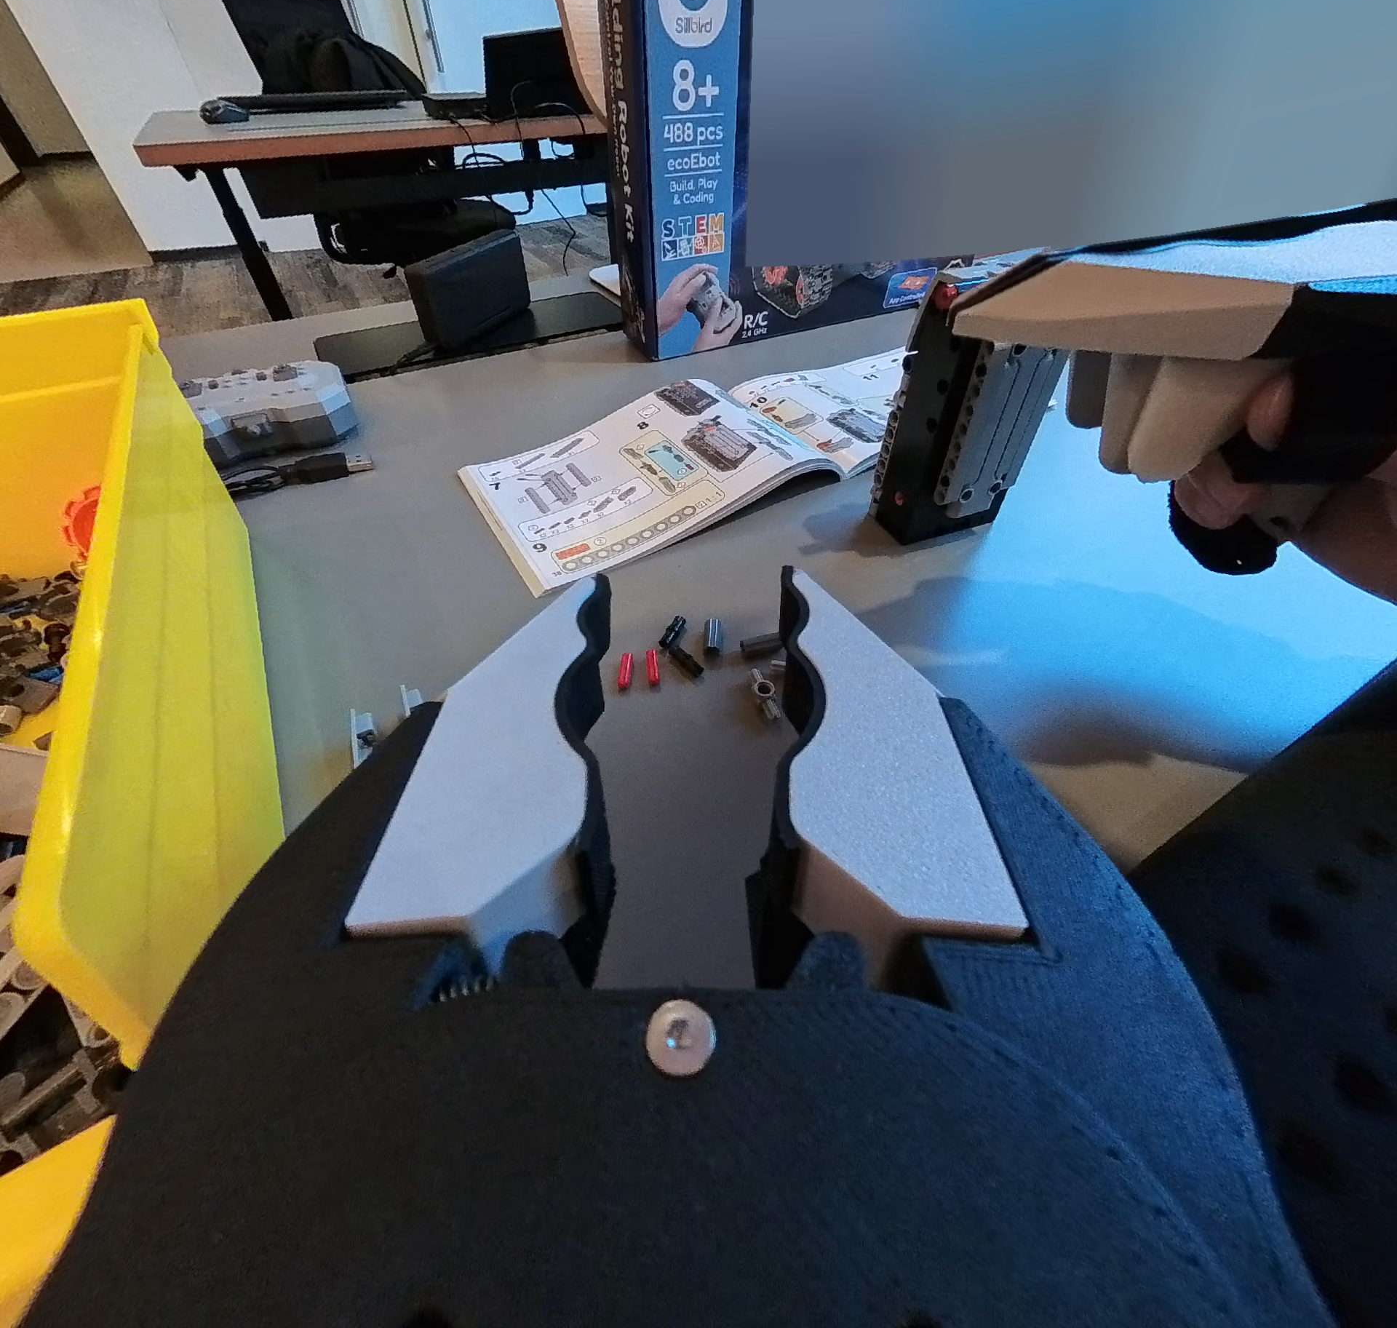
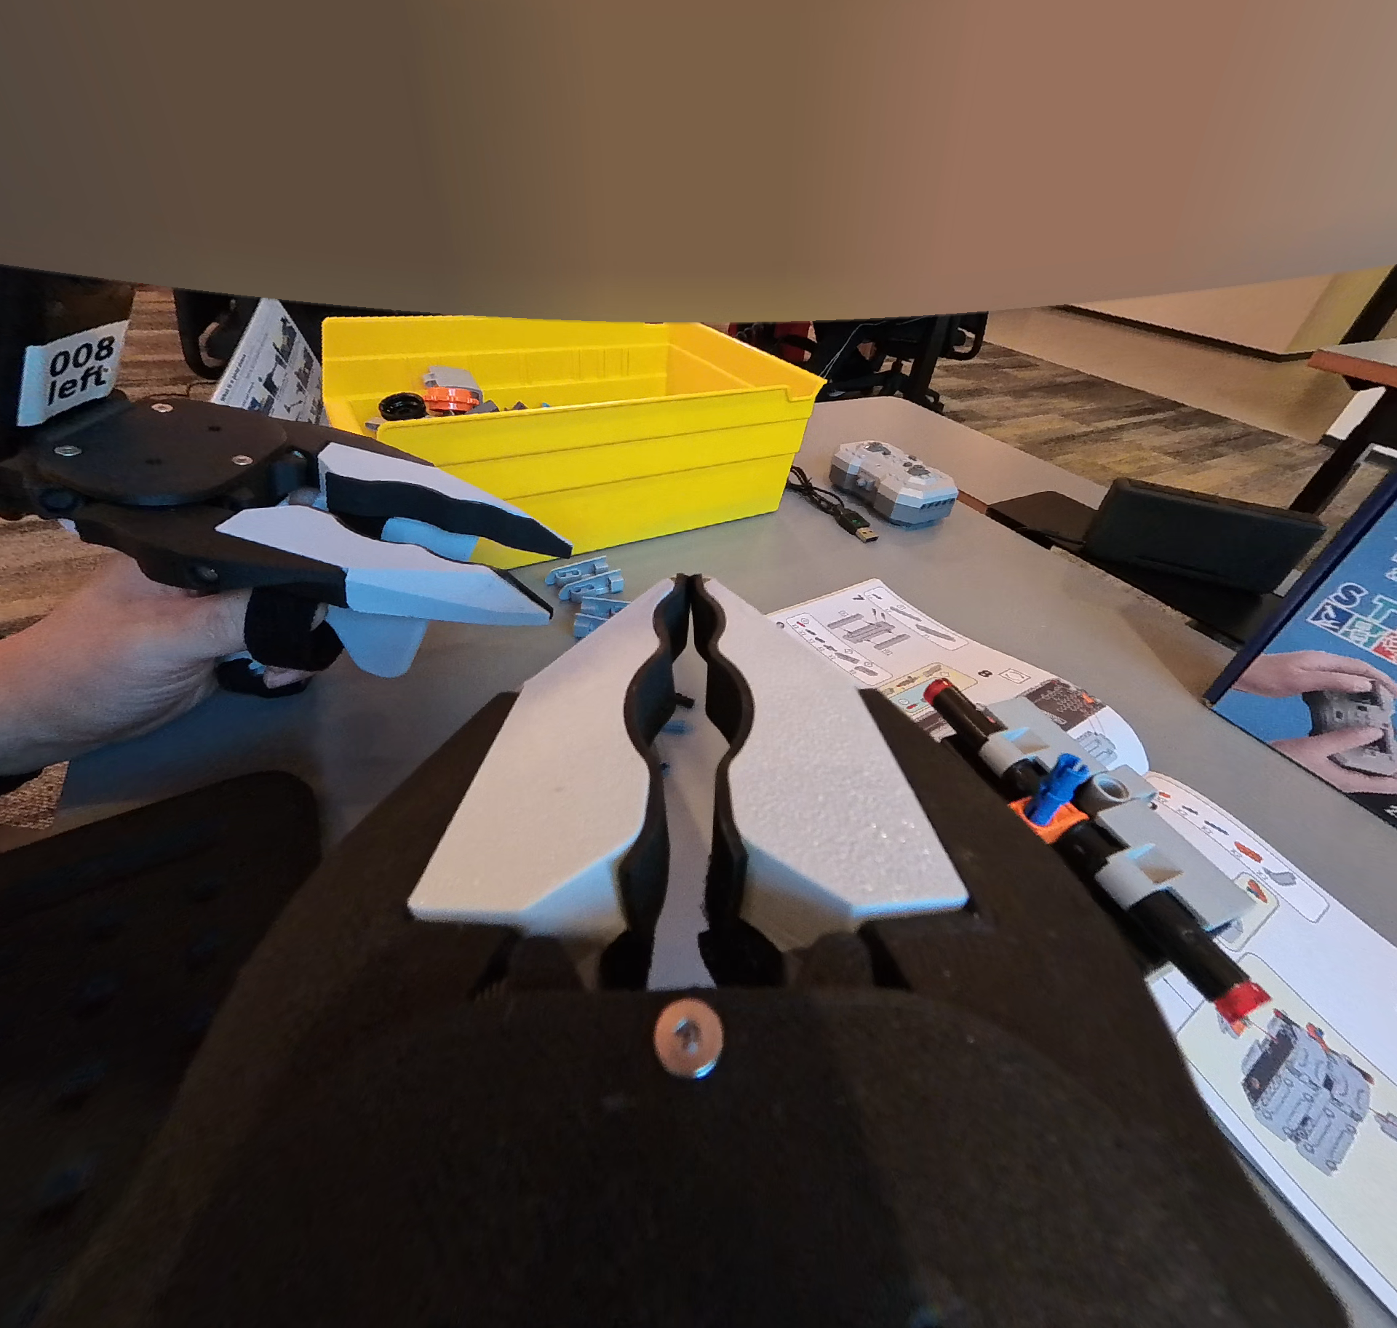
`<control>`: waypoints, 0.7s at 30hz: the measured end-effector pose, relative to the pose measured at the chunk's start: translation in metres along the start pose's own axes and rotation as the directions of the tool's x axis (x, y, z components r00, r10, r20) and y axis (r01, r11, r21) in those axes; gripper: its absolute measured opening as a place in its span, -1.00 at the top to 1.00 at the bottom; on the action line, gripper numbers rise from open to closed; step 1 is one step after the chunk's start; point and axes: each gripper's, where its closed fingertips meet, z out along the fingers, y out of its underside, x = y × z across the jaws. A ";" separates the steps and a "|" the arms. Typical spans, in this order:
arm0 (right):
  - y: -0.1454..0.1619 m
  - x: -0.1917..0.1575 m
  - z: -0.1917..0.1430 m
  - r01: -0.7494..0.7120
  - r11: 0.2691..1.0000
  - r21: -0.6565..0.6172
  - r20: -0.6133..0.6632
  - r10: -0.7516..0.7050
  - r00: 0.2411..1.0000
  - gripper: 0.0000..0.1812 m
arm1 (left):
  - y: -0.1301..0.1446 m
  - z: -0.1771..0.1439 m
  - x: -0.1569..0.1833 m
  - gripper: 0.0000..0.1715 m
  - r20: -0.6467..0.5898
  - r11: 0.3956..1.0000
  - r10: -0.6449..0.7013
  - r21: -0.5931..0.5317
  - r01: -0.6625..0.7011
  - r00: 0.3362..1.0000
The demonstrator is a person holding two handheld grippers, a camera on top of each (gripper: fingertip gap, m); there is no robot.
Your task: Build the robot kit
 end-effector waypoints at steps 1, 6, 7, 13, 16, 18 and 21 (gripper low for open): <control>0.000 0.001 0.000 0.000 1.000 0.003 -0.005 0.000 1.000 1.00 | 0.000 0.000 0.000 0.50 -0.001 1.000 0.000 -0.001 0.000 1.000; -0.001 0.007 -0.002 0.025 1.000 0.008 -0.047 -0.025 0.999 1.00 | 0.000 0.000 0.001 0.51 -0.003 1.000 0.003 -0.002 -0.003 1.000; -0.002 0.007 -0.002 0.028 1.000 0.009 -0.045 -0.028 0.999 1.00 | 0.000 0.000 0.001 0.52 -0.003 1.000 0.003 -0.002 -0.003 1.000; -0.003 -0.007 0.000 -0.005 1.000 0.019 0.043 0.005 0.999 1.00 | 0.001 0.000 0.001 0.52 -0.004 1.000 0.003 -0.004 -0.003 1.000; -0.001 -0.003 0.000 -0.006 1.000 0.006 0.024 0.006 1.000 1.00 | 0.001 0.001 0.001 0.52 -0.008 1.000 -0.002 -0.011 0.002 1.000; 0.002 0.002 0.000 -0.015 1.000 -0.007 -0.001 0.015 1.000 1.00 | 0.001 0.001 0.001 0.52 -0.007 1.000 -0.002 -0.009 0.002 1.000; 0.004 0.007 0.000 -0.047 0.999 -0.013 -0.010 0.047 0.999 1.00 | 0.001 0.001 0.001 0.52 -0.007 1.000 -0.002 -0.009 0.002 1.000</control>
